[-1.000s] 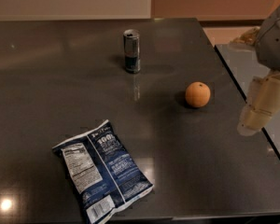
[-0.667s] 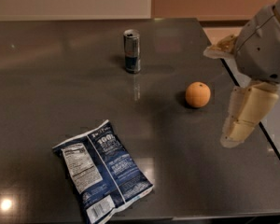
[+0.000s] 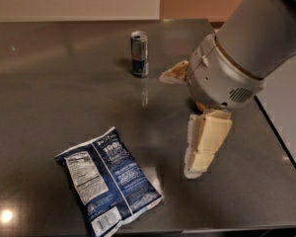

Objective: Move blue chip bag near redbull can

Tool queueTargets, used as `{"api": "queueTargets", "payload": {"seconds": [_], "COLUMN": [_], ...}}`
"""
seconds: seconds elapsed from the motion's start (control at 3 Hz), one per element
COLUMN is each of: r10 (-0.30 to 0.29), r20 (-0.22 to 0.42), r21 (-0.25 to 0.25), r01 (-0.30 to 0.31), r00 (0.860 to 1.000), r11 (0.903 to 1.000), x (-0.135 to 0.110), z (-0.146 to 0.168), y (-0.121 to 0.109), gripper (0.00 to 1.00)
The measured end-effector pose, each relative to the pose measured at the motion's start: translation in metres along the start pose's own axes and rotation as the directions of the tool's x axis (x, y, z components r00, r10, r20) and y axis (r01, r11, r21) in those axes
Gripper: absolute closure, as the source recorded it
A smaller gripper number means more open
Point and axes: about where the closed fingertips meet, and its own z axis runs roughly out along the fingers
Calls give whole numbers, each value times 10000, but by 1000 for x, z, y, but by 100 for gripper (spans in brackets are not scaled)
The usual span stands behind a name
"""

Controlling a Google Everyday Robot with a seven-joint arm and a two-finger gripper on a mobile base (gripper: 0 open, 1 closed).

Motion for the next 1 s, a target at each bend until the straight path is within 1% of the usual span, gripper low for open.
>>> {"api": "queueTargets", "payload": {"seconds": [0.33,0.67,1.0], "r10": [-395,-617,-676], "r20": [329,357,308], "r21": [-650,-1064,-1439], "r01": [416,652,713], "r00": [9987,9975,9972], "r11": [9970,9922,9870], "x": [-17,-26,-29], "z": [38,75,107], "y": [1,6,11], "gripper": [0,0,0]}}
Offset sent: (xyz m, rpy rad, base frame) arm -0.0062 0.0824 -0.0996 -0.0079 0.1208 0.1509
